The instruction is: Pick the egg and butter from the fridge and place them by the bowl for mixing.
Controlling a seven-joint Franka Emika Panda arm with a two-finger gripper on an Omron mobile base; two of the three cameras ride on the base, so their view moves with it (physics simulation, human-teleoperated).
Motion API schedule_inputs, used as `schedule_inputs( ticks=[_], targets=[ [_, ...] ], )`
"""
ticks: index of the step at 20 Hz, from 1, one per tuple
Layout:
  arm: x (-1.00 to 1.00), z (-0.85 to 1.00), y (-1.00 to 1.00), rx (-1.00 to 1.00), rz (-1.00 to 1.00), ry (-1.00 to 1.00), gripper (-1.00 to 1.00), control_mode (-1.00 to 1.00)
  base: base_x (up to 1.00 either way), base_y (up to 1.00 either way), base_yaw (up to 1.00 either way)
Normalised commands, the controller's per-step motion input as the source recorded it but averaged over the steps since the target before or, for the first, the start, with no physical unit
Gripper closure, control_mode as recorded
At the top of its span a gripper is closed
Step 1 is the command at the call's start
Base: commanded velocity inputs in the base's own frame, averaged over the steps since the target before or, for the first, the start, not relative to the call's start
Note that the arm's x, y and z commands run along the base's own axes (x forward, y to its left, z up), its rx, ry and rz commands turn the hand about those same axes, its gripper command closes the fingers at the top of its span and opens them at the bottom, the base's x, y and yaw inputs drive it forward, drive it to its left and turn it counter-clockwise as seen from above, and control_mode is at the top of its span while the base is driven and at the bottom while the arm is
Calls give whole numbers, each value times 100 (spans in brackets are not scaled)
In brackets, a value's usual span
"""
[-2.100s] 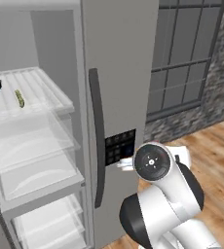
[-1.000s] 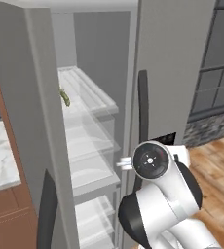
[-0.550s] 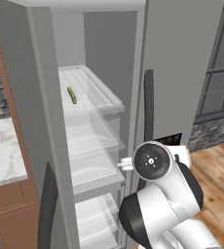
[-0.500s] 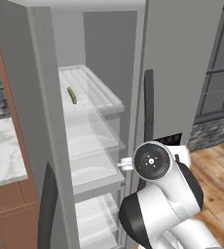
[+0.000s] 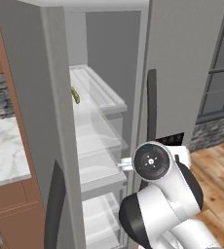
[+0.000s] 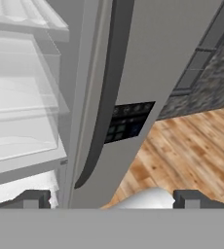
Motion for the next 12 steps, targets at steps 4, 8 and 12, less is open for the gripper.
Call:
schedule_inputs(
  ticks=[4, 8, 12],
  targets=[
    [2, 5, 6, 0, 0, 1, -100, -100, 1, 0, 0],
    [0, 50, 26, 0, 4, 0, -100, -100, 0, 0, 0],
    [0, 61, 12, 0, 22, 0, -100, -100, 0, 0, 0]
  ],
)
